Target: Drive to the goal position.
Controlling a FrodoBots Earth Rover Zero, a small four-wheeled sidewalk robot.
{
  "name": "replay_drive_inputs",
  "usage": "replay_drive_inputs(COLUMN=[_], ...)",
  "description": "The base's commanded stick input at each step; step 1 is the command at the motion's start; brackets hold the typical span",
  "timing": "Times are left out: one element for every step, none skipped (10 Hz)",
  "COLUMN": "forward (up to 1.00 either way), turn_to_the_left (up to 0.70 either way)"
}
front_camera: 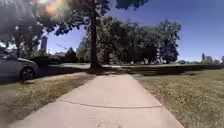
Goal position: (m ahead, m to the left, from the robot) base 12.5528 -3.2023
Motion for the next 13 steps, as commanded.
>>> replay_drive_inputs(forward=[0.85,0.85,0.85,0.85,0.85,0.85,0.85,0.85,0.85,0.85,0.85,0.85,0.85], turn_to_the_left=[-0.34,-0.34,-0.11,0.00,0.00,0.00,0.00,0.00,0.00,0.00,0.00,0.00,0.00])
